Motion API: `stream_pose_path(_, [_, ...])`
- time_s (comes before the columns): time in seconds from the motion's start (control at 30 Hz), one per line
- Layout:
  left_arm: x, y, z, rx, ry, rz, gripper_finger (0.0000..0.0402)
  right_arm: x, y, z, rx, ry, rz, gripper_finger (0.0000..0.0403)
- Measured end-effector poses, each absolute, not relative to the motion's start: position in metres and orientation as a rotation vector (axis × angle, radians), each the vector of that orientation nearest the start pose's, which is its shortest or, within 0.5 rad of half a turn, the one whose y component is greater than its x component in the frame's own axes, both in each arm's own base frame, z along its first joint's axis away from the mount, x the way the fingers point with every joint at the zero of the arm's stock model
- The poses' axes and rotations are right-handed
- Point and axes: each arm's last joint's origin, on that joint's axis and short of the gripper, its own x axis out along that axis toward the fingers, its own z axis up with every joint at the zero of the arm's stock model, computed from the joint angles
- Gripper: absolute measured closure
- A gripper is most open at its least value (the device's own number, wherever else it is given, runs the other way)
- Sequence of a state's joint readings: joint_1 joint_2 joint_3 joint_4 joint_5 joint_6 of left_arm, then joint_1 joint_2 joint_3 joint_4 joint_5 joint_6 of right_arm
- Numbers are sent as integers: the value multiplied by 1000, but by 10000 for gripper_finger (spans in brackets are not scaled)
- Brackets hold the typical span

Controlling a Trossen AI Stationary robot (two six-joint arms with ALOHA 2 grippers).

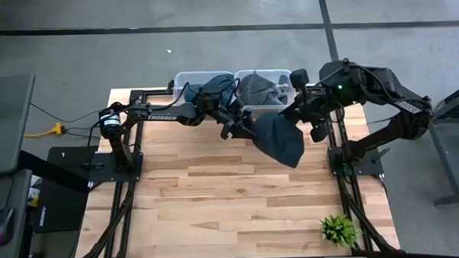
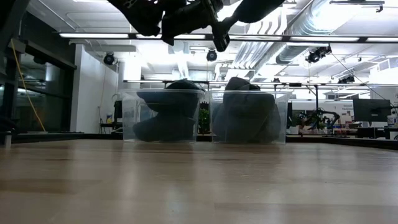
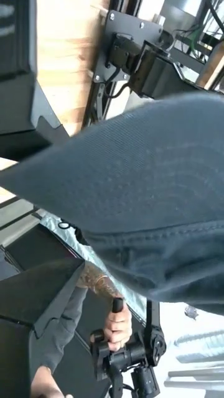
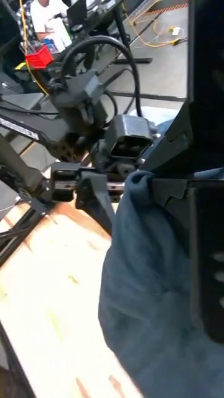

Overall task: Pick and place caps into container
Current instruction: Put the blue cap into the left transparent container

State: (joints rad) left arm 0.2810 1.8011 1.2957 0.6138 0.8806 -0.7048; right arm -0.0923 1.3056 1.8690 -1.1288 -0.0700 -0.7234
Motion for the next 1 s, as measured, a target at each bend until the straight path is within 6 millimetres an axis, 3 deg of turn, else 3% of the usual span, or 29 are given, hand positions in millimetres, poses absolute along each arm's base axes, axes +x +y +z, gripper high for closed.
stream_pose_path(0.37, [400,93,306,-623,86,-559,181,228,-34,480,-646,579,143,403])
stream_pose_path(0.53, [400,94,305,-610,80,-539,244,232,-36,476,-651,621,119,403])
stream_pose_path(0.73, [401,96,305,-594,60,-501,377,232,-36,476,-654,634,98,403])
stream_pose_path(1.0, [401,98,305,-581,50,-470,395,230,-38,474,-614,674,25,402])
